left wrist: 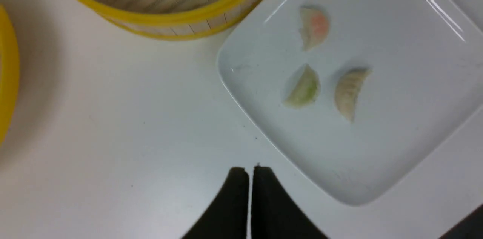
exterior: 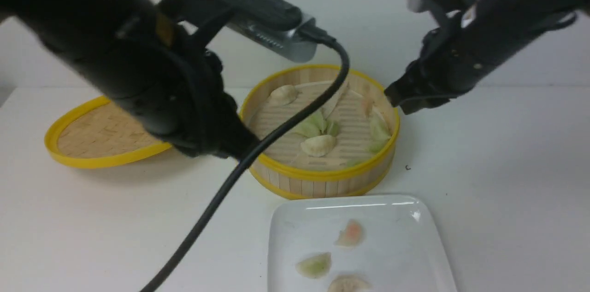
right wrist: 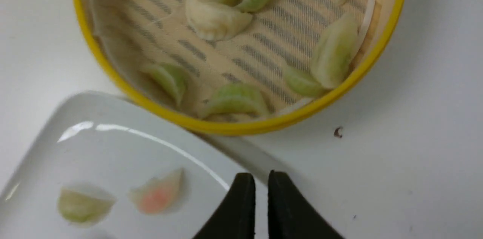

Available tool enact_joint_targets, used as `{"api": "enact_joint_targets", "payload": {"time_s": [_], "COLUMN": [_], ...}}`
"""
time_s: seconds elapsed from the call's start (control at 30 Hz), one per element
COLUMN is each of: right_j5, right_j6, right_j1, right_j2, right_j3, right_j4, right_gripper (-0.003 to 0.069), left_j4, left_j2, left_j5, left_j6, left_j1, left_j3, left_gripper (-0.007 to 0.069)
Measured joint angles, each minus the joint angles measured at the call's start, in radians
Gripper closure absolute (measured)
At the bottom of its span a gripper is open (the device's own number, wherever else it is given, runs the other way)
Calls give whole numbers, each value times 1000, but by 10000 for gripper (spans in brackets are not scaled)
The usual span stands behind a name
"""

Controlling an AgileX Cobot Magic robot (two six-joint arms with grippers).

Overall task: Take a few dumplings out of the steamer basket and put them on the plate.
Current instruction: Use the left arm to put the dumpling into the plate, then use the right arm to grab a dumpling from inside the steamer

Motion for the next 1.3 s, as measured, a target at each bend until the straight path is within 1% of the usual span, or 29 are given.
{"api": "enact_joint_targets", "payload": {"time_s": [0.03, 0.07, 0.1, 0.17, 0.2, 0.27, 0.33, 0.37, 0.47, 0.6, 0.8, 0.9, 0.97, 1.0, 1.07, 1.1, 1.2, 1.3], "right_j5": [0, -1, -1, -2, -3, -5, -7, -9, -14, -16, -31, -35, -35, -35, -29, -25, 23, 100], "right_j6": [1, 9, 13, 31, 49, 58, 81, 92, 137, 188, 200, 200, 199, 199, 199, 199, 198, 182], "right_j1": [2, 14, 18, 20, 20, 20, 20, 21, 21, 21, 21, 21, 21, 20, 18, 18, 18, 19], "right_j2": [10, 78, 115, 203, 258, 299, 367, 385, 437, 478, 506, 515, 519, 520, 521, 521, 523, 522], "right_j3": [0, -55, -94, -164, -202, -234, -287, -300, -327, -331, -332, -339, -341, -341, -349, -350, -395, -462], "right_j4": [-5, -36, -54, -84, -90, -101, -115, -125, -182, -234, -217, -212, -212, -212, -211, -211, -174, -109], "right_gripper": [585, 552, 531, 466, 428, 390, 319, 298, 237, 211, 216, 243, 302, 347, 463, 473, 569, 575], "left_j4": [0, 0, 0, 0, 0, 0, 0, 0, 9, 21, 22, 23, 23, 23, 23, 23, 22, 22], "left_j2": [-8, -56, -81, -133, -165, -185, -229, -240, -271, -291, -292, -292, -292, -292, -292, -292, -292, -292], "left_j5": [-3, -19, -25, -38, -39, -39, -39, -39, -37, -29, -15, -15, -15, -15, -15, -15, -15, -15], "left_j6": [-2, -11, -16, -27, -31, -37, -47, -47, -54, -56, -58, -59, -59, -59, -59, -60, -59, -59], "left_j1": [0, 0, 0, 0, 0, 0, 0, 0, 0, 0, 0, 0, 0, 0, 0, 0, 0, 0], "left_j3": [0, 59, 86, 143, 171, 196, 236, 246, 265, 267, 268, 268, 268, 268, 268, 268, 268, 268], "left_gripper": [631, 631, 631, 631, 631, 631, 631, 631, 631, 631, 631, 631, 631, 631, 631, 631, 631, 631]}}
